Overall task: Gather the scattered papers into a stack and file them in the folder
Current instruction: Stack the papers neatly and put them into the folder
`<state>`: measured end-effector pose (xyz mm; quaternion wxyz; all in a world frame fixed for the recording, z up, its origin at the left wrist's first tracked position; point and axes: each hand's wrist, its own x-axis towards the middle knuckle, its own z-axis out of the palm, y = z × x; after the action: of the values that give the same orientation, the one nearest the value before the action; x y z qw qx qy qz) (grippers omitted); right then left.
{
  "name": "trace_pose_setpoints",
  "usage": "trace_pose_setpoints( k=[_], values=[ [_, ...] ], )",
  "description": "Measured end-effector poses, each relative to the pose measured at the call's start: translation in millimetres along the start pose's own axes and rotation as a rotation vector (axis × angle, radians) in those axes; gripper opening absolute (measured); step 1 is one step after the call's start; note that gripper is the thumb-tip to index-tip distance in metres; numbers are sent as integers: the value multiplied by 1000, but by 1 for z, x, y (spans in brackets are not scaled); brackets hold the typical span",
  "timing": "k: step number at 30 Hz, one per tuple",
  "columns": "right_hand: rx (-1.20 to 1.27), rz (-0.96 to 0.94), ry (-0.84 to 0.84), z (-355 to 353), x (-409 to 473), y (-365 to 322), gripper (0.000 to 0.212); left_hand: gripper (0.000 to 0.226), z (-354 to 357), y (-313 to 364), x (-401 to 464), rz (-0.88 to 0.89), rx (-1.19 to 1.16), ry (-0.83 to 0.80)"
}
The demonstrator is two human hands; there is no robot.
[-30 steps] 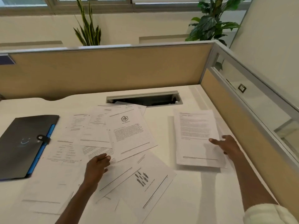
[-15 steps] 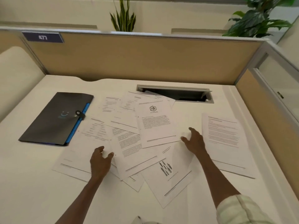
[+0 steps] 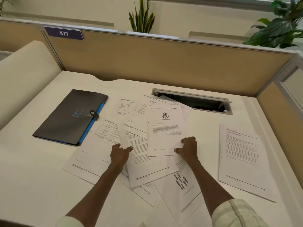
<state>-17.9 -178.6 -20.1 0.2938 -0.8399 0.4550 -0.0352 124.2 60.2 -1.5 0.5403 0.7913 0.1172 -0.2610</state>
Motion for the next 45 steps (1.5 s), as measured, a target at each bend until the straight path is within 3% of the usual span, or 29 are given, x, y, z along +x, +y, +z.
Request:
trace_pose_setpoints(
  k=[5,10,15,19,23,26,29,32,40,45],
  values=[
    [274,109,154,-5,2,5,23,35,3,4,5,66,40,-127],
    [451,171,-4,-10,-19,2,16,30,2,1,2,104,55,-152],
    [499,149,-113,2,-60,0,21,27,-6,-4,-5,5,-65,-155],
    [443,106,-161,15,-85,-7,15,28,-12,-11,-17,107,-14,-244],
    [329,114,-230,4,-88,-20,54,28,-29,-6,-31,140,-70,-310],
    [565,248,-419,-17,-82,-31,78,29,-49,3,-45,133,-118,-413],
    [919,218,-622,-30,-79,-38,54,36,-69,3,-56,114,-154,-583],
    [934,120,-650,-31,-83,-46,38,48,-85,-4,-65,113,-78,-692],
    [607,-150,-502,-19,-111,-78,39,57,-107,-19,-76,206,-95,-520],
    [675,-336,-279,-47,-119,-109,21,41,-112,6,-83,423,-158,-276]
  ],
)
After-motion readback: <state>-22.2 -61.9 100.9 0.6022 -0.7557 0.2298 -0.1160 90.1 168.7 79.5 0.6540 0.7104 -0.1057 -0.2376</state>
